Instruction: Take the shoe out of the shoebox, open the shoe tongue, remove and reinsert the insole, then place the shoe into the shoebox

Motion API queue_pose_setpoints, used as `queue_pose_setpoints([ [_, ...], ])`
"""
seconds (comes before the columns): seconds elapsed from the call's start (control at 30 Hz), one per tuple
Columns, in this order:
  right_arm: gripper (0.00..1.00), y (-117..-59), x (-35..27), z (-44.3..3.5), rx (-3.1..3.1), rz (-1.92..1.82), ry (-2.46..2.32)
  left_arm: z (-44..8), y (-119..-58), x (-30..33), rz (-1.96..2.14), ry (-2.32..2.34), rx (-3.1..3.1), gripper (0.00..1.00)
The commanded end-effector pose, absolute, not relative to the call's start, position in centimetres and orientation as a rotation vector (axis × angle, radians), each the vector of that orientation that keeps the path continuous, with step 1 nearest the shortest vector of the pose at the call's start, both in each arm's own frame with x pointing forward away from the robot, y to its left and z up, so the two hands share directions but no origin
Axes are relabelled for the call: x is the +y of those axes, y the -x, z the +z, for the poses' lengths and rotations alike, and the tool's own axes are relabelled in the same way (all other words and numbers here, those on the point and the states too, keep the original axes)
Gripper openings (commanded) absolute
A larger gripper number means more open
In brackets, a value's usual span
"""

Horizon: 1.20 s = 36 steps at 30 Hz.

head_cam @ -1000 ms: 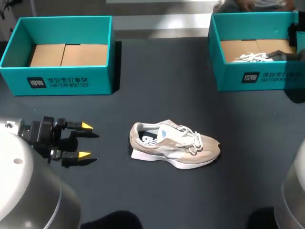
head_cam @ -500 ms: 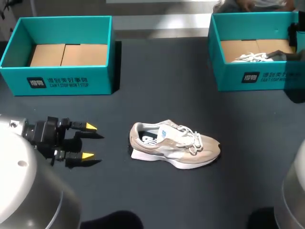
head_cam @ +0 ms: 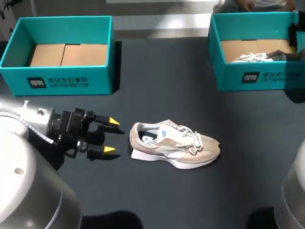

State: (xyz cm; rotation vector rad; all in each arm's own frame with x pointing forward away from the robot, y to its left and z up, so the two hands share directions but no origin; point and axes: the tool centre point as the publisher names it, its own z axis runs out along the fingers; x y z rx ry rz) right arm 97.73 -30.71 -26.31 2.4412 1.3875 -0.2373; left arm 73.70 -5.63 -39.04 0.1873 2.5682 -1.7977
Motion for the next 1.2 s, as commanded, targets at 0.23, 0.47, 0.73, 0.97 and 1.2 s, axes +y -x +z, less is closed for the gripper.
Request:
queue_pose_setpoints([
  [0.23, 1.00, -97.7, -30.7, -26.3, 1.388, -0.235, -2.441, -39.7, -73.5, -8.3, -1.841, -0.232, 2.596, 1.00],
  [0.47, 1.00, -97.7, -30.7, -26.3, 1.388, -0.235, -2.441, -40.3, -73.0, -9.6, -1.833, -0.235, 2.604, 1.00],
  [0.73, 1.00, -97.7, -30.7, -26.3, 1.388, -0.235, -2.441, -40.4, -73.4, -11.0, -1.838, -0.250, 2.597, 1.00],
  [0.97, 1.00, -97.7, -30.7, -26.3, 1.388, -0.235, -2.441, -40.5, -73.1, -12.1, -1.853, -0.280, 2.596, 1.00],
  [1.2, 1.00, -97.7, -30.7, -26.3, 1.388, -0.235, -2.441, -41.3, -73.1, -13.1, -1.861, -0.268, 2.592, 1.00],
])
